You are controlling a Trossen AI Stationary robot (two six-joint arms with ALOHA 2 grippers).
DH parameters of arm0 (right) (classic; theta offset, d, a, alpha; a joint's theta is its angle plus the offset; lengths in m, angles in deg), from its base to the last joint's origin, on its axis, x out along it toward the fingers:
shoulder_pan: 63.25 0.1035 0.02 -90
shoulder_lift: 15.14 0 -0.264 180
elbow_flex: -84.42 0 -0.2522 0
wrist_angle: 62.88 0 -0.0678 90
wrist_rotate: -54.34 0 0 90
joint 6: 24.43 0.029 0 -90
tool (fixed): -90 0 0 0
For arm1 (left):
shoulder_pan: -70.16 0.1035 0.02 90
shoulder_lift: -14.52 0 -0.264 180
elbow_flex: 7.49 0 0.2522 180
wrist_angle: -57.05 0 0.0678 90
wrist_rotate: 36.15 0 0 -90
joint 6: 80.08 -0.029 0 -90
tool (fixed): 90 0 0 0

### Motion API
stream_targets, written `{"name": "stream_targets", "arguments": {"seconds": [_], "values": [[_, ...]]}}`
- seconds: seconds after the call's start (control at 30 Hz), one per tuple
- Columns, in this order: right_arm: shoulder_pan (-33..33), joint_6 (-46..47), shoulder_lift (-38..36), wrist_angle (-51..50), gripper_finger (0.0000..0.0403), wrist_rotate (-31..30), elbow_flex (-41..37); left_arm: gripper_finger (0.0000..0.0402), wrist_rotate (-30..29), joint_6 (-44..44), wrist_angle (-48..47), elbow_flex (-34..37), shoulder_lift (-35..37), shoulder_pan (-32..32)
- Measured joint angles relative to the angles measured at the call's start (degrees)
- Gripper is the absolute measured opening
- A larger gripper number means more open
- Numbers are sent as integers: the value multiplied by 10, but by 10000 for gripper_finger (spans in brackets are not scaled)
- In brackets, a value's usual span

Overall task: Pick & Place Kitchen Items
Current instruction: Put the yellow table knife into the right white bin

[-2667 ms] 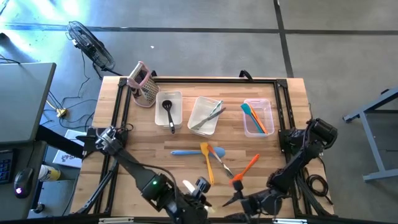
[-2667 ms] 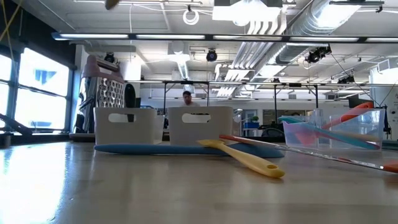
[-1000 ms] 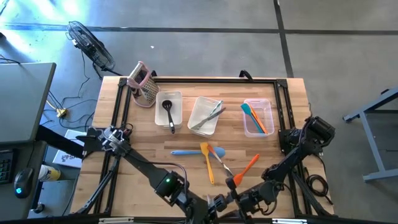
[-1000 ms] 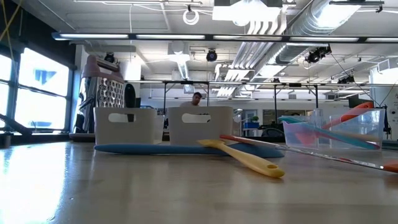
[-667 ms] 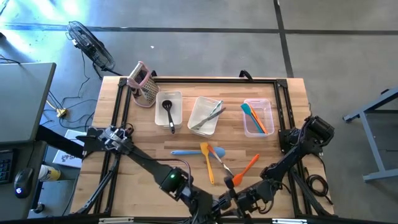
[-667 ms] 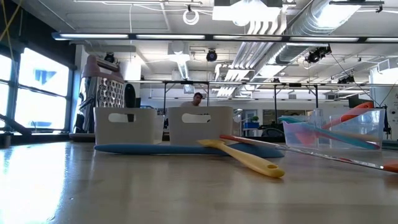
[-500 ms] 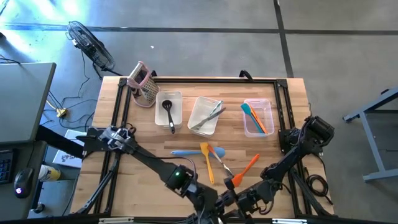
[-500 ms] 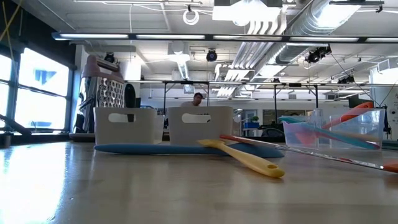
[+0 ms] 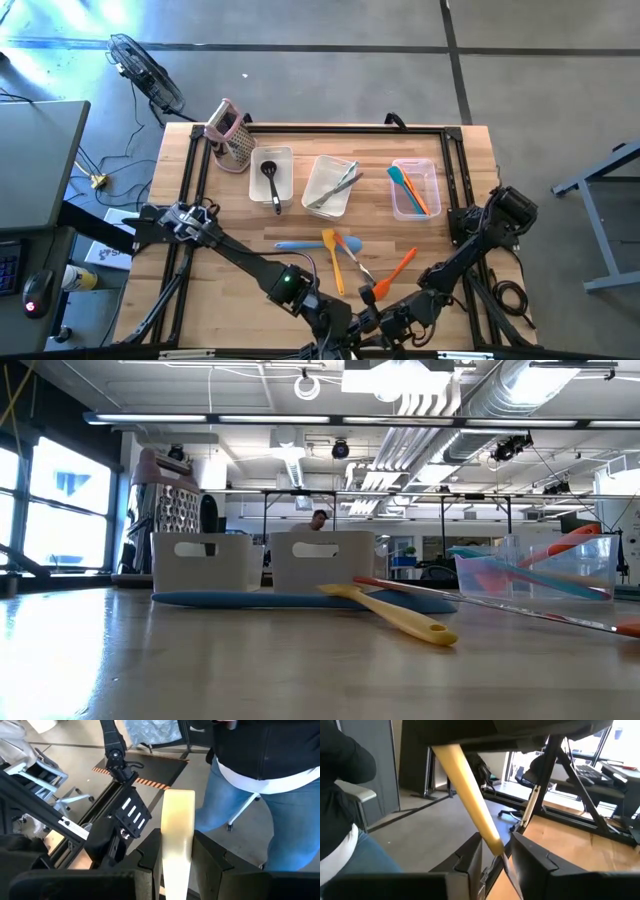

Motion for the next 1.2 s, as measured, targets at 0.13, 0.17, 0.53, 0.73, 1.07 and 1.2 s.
{"name": "stream_targets", "arguments": {"seconds": [0.13, 0.17, 0.53, 0.73, 1.07, 1.2], "values": [[-5, 1, 0, -7, 74, 23, 0, 72, 5, 0, 4, 0, 0, 2], [-8, 1, 0, -8, 69, 28, 0, 72, 5, 0, 6, 0, 0, 2], [-10, -7, 0, -16, 17, 57, 0, 72, 7, 2, 6, -1, 0, 2], [-10, -6, 0, -16, 17, 54, 0, 74, 7, 19, 3, -1, 0, 2], [-11, 5, 0, -18, 9, 19, 1, 198, 0, 76, 7, -1, -1, 2], [-11, 15, 0, -28, 9, 7, 1, 206, -16, 78, 12, -1, -1, 2]]}}
